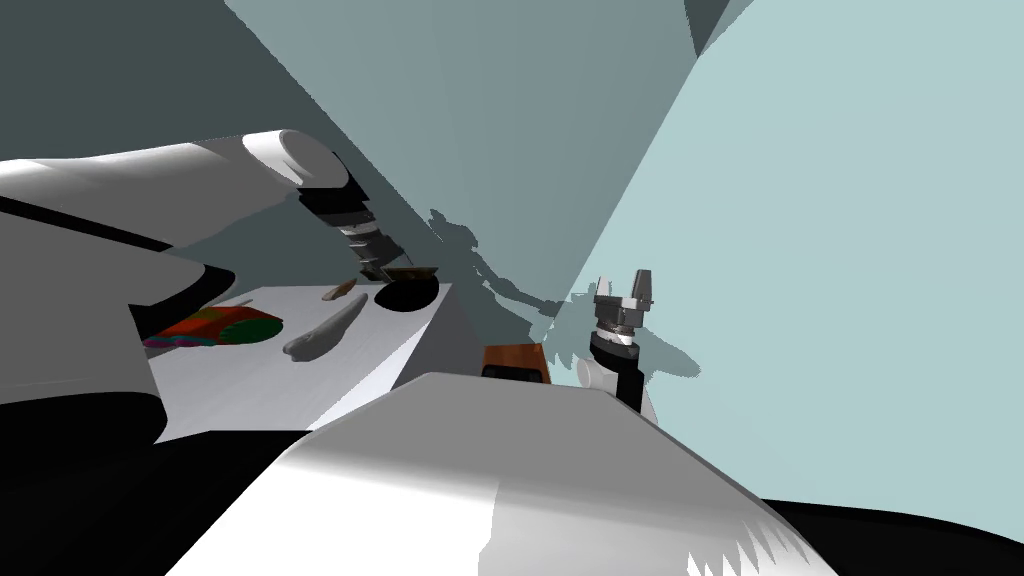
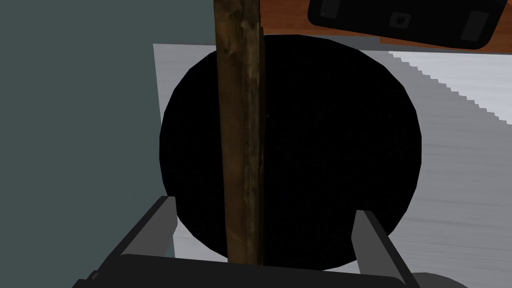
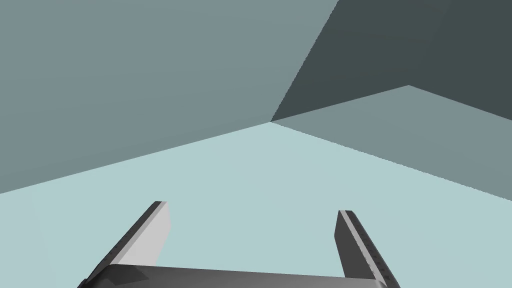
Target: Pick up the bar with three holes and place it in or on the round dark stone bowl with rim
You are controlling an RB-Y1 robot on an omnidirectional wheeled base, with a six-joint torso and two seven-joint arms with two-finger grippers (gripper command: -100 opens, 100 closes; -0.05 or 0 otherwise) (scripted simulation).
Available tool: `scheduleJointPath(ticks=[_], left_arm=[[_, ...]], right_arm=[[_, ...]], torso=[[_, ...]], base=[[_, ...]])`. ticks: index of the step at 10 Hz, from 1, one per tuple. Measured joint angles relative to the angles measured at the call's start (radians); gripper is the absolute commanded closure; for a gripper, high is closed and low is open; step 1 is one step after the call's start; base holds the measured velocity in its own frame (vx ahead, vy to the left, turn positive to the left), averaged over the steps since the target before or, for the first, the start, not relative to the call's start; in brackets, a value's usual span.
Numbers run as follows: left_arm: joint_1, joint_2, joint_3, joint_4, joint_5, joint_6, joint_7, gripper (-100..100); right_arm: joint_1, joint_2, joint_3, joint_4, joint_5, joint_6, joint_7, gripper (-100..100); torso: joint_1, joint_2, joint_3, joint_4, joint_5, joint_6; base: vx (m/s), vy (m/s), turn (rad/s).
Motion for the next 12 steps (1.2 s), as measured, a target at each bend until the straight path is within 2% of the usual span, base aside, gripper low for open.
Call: scheduleJointPath(ticks=[1,2,4,7,9,12], left_arm=[[0.0,0.0,0.0,0.0,0.0,0.0,0.0,0],[0.0,0.0,0.0,0.0,0.0,0.0,0.0,-100],[0.021,0.037,0.016,-0.002,0.01,0.007,-0.004,-100],[0.07,0.119,0.05,-0.052,0.047,0.016,0.014,-100],[0.092,0.156,0.068,-0.046,0.054,0.023,0.008,-100],[0.141,0.234,0.093,-0.081,0.084,0.022,0.013,-100]], right_arm=[[0.0,0.0,0.0,0.0,0.0,0.0,0.0,0],[0.0,0.0,0.0,0.0,0.0,0.0,0.0,0],[0.0,0.0,0.0,0.0,0.0,0.0,0.0,0],[0.0,0.0,0.0,0.0,0.0,0.0,0.0,0],[0.0,0.0,0.0,0.0,0.0,0.0,0.0,0],[0.0,0.0,0.0,0.0,0.0,0.0,0.0,0]], torso=[[0.0,0.0,0.0,0.0,0.0,0.0],[0.0,0.0,0.0,0.0,0.0,0.0],[0.0,0.0,0.0,0.0,0.0,0.0],[0.0,0.001,0.001,0.0,0.0,0.0],[0.0,0.001,0.0,0.0,0.0,0.001],[0.0,0.001,0.001,0.0,0.0,0.0]], base=[[0.0,0.0,0.0],[0.002,-0.001,-0.264],[-0.003,0.0,-0.132],[-0.009,-0.002,-0.119],[-0.007,-0.003,-0.148],[-0.008,-0.005,-0.151]])
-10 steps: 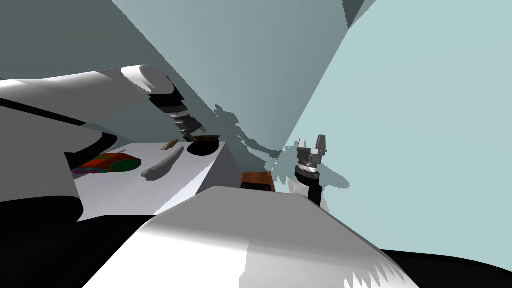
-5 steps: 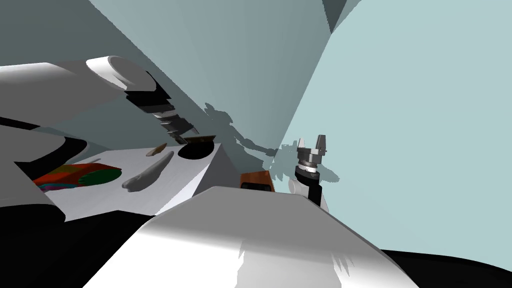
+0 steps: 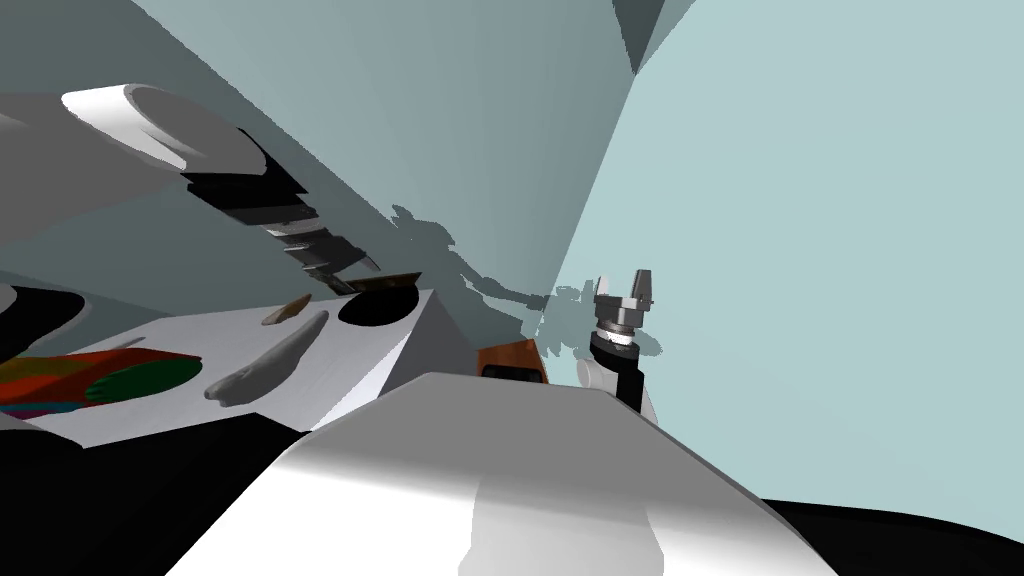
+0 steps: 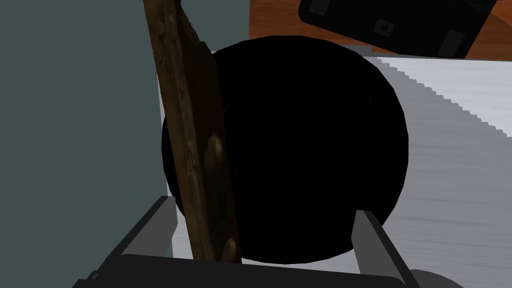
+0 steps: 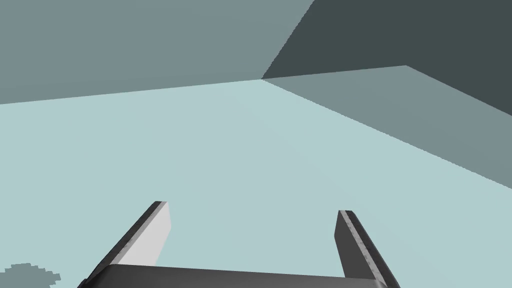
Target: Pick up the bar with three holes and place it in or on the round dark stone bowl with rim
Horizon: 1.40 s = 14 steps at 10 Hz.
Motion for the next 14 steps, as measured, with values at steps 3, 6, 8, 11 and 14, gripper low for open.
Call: scheduleJointPath(ticks=[3,6,8,11,14], left_arm=[[0.041,0.086,0.035,-0.038,0.033,0.017,0.012,-100],[0.087,0.159,0.076,-0.043,0.051,0.038,0.005,-100],[0.121,0.217,0.095,-0.069,0.075,0.042,0.011,-100],[0.136,0.25,0.098,-0.08,0.086,0.037,0.011,0],[0.136,0.25,0.098,-0.08,0.086,0.037,0.011,0]], right_arm=[[0.0,0.0,0.0,0.0,0.0,0.0,0.0,0],[0.0,0.0,0.0,0.0,0.0,0.0,0.0,0],[0.0,0.0,0.0,0.0,0.0,0.0,0.0,0],[0.0,0.0,0.0,0.0,0.0,0.0,0.0,0],[0.0,0.0,0.0,0.0,0.0,0.0,0.0,0]], torso=[[-0.001,0.001,0.001,0.0,0.0,0.0],[-0.001,0.001,0.0,0.0,0.0,0.001],[0.0,0.0,0.0,0.0,0.0,0.0],[0.0,-0.001,0.0,0.0,0.0,0.0],[0.001,-0.001,-0.001,0.0,0.0,0.0]], base=[[-0.021,-0.005,-0.131],[-0.017,-0.009,-0.191],[-0.009,-0.006,-0.103],[0.0,0.0,0.0],[0.0,0.0,0.0]])
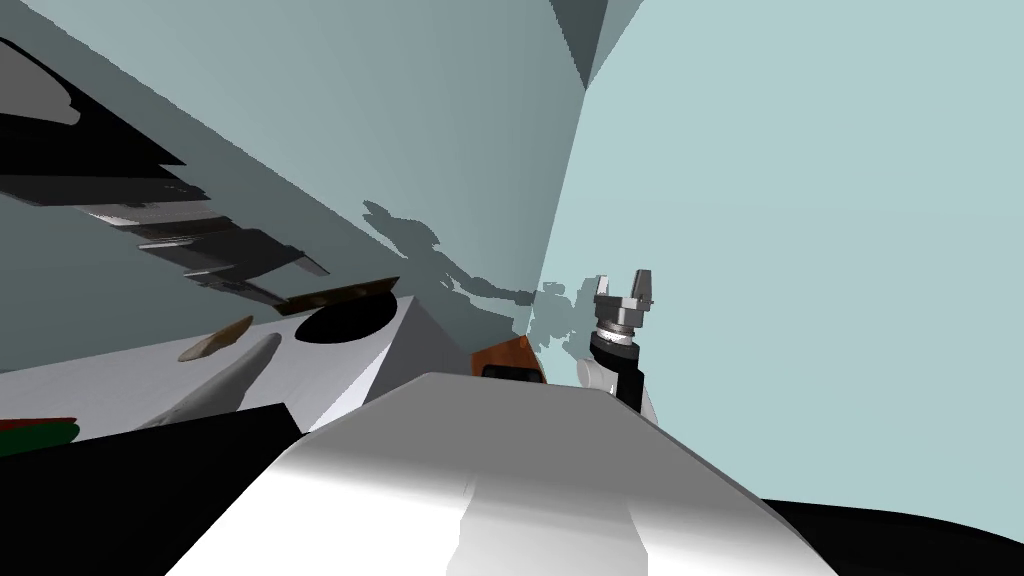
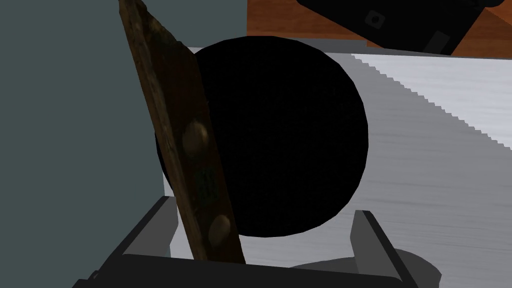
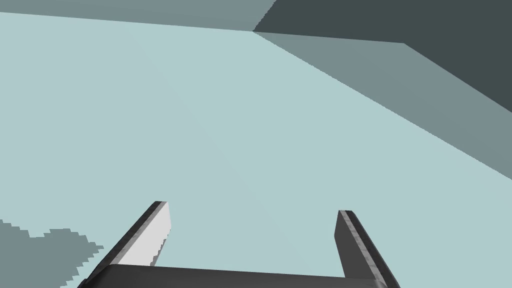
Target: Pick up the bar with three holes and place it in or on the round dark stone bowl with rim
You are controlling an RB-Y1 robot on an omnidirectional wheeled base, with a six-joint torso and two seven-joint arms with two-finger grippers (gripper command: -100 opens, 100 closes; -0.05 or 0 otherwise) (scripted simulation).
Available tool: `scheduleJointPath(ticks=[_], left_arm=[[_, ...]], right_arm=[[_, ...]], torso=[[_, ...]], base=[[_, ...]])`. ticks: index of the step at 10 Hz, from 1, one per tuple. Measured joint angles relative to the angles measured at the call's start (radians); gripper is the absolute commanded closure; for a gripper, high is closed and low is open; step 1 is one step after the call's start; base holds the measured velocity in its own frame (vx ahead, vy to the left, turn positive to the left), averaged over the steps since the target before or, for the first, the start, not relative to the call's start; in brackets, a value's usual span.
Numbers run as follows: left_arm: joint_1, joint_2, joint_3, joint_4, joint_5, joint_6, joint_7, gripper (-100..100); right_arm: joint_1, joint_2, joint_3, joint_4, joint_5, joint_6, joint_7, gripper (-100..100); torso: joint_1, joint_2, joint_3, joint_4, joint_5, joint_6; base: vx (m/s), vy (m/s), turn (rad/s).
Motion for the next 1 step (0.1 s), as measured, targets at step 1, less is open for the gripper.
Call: scheduleJointPath(ticks=[1], left_arm=[[0.0,0.0,0.0,0.0,0.0,0.0,0.0,0]], right_arm=[[0.0,0.0,0.0,0.0,0.0,0.0,0.0,0]], torso=[[0.0,0.0,0.0,0.0,0.0,0.0]], base=[[0.0,0.0,0.0]])
